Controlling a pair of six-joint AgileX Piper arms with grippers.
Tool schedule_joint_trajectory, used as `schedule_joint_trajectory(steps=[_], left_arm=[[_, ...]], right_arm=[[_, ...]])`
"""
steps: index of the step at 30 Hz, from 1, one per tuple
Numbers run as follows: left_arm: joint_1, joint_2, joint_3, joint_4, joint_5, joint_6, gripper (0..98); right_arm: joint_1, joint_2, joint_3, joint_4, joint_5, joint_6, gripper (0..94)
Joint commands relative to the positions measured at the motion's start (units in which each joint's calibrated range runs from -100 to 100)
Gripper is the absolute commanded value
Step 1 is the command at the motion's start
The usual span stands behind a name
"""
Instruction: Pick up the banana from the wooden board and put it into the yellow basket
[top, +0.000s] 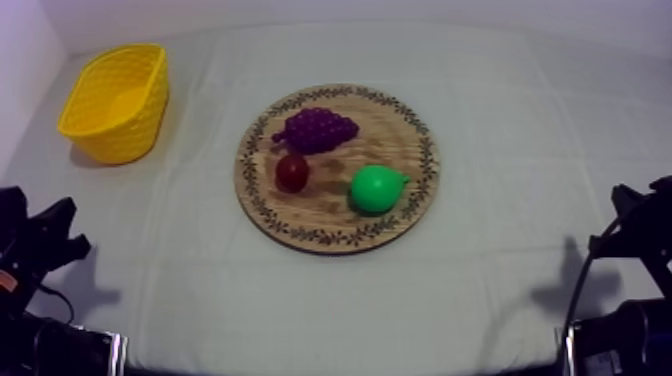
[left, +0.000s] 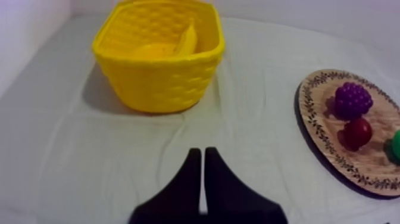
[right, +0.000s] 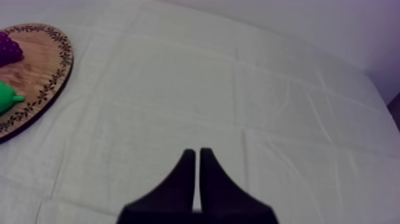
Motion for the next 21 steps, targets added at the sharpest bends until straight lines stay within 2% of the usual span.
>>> schedule_joint_trajectory(steps=[1,6,8,14,21], left_arm=[[0.07,-1.44,0.18,-0.04,-0.43,-0.08,0.4],[0.65,-3.26,0.60,-0.09,-1.35,6.66,0.1],[1.31,-3.56,0.69,-0.10,-1.51,8.36,0.1],[3.99,-3.84,0.80,-0.15,-1.67,9.18,0.1],[4.49,-3.88,0.82,-0.16,-1.69,9.02,0.1]], right_arm=[[-0.01,-0.04,-0.03,-0.03,0.03,-0.01,0.6],[-0.01,-0.04,-0.03,-0.03,0.03,-0.03,0.6],[-0.01,-0.04,-0.03,-0.03,0.03,-0.03,0.6],[-0.01,-0.04,-0.03,-0.03,0.03,-0.03,0.6],[-0.01,-0.04,-0.03,-0.03,0.03,-0.03,0.6]])
